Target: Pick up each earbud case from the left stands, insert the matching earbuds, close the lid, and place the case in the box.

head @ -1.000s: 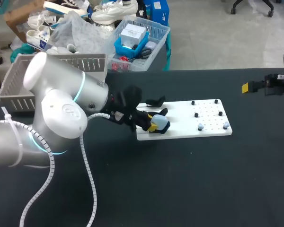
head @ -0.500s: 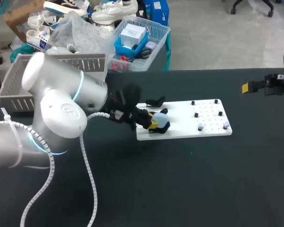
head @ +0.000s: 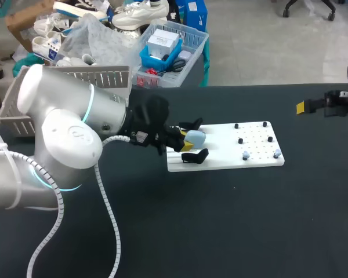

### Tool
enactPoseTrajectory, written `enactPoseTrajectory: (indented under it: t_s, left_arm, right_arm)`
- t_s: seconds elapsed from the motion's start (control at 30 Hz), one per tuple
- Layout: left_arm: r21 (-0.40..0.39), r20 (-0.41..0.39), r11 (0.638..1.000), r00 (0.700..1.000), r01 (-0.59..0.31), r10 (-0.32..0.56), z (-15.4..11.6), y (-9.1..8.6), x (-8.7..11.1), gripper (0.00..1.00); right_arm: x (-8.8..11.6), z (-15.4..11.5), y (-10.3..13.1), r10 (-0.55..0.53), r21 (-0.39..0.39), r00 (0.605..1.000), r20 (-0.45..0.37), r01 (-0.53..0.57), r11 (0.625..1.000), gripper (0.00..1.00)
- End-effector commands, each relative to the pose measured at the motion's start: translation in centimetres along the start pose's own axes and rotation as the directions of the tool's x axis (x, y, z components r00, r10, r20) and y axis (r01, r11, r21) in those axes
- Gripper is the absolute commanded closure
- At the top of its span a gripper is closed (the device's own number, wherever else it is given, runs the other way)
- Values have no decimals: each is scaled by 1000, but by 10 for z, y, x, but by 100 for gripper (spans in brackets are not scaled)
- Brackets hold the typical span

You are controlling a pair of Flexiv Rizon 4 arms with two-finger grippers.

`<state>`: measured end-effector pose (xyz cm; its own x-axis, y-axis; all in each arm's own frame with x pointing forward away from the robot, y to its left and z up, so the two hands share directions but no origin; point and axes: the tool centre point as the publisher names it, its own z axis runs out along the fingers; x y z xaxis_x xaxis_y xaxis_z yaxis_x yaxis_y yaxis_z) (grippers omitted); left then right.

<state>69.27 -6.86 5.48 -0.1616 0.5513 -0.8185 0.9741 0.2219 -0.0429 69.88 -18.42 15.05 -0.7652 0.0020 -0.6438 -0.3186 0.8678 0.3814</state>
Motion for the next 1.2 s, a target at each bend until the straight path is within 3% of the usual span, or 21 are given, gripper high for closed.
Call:
enactPoseTrajectory:
  t_s: [0.03, 0.13, 0.3, 0.47, 0.8, 1.2]
  left_arm:
    - [-36, 44, 999, 999, -11, 13, -10, -7, -3, 100]
    - [-64, 56, 998, 998, -9, 13, -14, -8, -9, 100]
    - [-101, 73, 995, 997, 1, 7, -22, -13, -21, 100]
    - [-100, 86, 995, 996, -12, 21, -24, -17, -33, 100]
    - [-82, 135, 996, 989, -44, 54, -20, -25, -65, 100]
    - [-93, 150, 995, 987, -45, 59, -10, -24, -81, 100]
  right_arm:
    - [-7, -1, 1, -18, -5, 1000, -2, 18, 1000, 0]
    - [-22, 5, 12, -80, -23, 996, -28, 79, 997, 0]
    - [-26, 28, 28, -141, -75, 986, -86, 135, 988, 0]
    - [-24, 40, 43, -193, -111, 971, -140, 178, 978, 0]
    - [-14, 44, 83, -264, -185, 952, -153, 235, 954, 0]
    - [-1, 50, 134, -329, -253, 928, -174, 281, 926, 0]
